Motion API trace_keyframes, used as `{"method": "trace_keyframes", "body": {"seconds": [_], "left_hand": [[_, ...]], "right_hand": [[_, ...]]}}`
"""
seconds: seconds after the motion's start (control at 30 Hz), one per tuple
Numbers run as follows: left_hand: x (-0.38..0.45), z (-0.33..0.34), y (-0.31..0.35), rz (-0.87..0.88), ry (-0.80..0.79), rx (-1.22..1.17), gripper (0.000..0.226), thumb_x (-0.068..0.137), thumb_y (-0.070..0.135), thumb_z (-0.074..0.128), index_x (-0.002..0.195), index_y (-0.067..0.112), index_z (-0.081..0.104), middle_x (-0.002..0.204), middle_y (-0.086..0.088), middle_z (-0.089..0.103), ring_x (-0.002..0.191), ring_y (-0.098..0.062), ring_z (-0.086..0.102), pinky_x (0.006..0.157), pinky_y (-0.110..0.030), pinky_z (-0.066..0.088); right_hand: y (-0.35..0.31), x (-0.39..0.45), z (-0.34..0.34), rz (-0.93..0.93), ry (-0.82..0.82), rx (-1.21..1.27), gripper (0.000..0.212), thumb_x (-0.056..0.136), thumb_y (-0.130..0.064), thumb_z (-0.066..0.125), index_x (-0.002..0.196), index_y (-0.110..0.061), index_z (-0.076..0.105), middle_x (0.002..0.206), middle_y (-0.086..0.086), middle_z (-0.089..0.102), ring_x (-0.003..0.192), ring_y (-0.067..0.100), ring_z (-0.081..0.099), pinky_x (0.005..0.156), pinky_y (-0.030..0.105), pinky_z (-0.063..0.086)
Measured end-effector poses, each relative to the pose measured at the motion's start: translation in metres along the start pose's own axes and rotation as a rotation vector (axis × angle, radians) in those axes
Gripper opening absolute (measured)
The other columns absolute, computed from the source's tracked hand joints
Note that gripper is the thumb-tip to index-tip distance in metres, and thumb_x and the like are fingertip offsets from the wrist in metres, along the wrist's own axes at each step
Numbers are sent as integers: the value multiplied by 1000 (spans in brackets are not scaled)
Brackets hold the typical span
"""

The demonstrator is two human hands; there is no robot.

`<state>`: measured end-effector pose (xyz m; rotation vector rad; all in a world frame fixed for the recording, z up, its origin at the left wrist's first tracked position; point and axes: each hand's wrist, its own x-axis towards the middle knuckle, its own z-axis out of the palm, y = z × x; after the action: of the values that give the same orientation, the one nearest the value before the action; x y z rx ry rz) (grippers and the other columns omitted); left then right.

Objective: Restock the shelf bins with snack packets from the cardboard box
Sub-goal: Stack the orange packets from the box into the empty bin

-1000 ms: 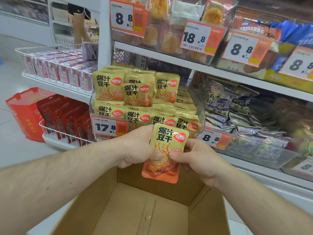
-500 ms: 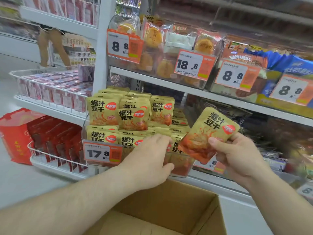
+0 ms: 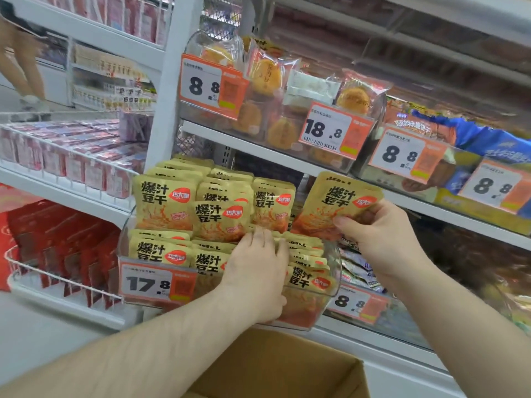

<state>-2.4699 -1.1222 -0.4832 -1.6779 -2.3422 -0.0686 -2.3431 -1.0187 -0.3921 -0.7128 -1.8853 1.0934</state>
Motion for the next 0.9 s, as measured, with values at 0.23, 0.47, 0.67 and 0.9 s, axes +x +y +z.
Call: {"method": "trace_keyframes", "body": {"seconds": [0.23, 0.47, 0.67, 0.9], "left_hand": [[-7, 10, -4, 38, 149, -50, 91, 90, 56, 58, 152, 3, 18, 156, -21, 24, 144, -39, 21, 122, -48, 13], [-10, 15, -6, 54, 232, -72, 88, 89, 54, 59, 149, 1, 24, 145, -20, 36, 135, -38, 31, 119, -47, 19], [-9, 18, -6, 52, 261, -61, 89, 87, 54, 62, 148, 0, 27, 142, -21, 39, 132, -39, 34, 118, -48, 20], [-9, 19, -5, 51, 260, -43, 89, 88, 53, 61, 148, -2, 25, 143, -22, 38, 133, -40, 33, 118, -49, 19]], "right_hand": [[6, 21, 20, -12, -120, -86, 28, 84, 11, 67, 96, -14, 68, 89, -6, 77, 85, 9, 73, 76, 28, 59], [17, 32, 35, -43, -161, -199, 28, 82, 6, 72, 95, -19, 69, 94, -5, 77, 89, 12, 73, 87, 38, 58], [23, 34, 42, -40, -183, -198, 31, 82, 6, 72, 92, -23, 68, 90, -10, 76, 87, 7, 72, 83, 31, 57], [21, 39, 47, -84, -177, -228, 29, 83, 3, 73, 95, -22, 69, 90, -12, 76, 85, 3, 71, 76, 22, 56]]}}
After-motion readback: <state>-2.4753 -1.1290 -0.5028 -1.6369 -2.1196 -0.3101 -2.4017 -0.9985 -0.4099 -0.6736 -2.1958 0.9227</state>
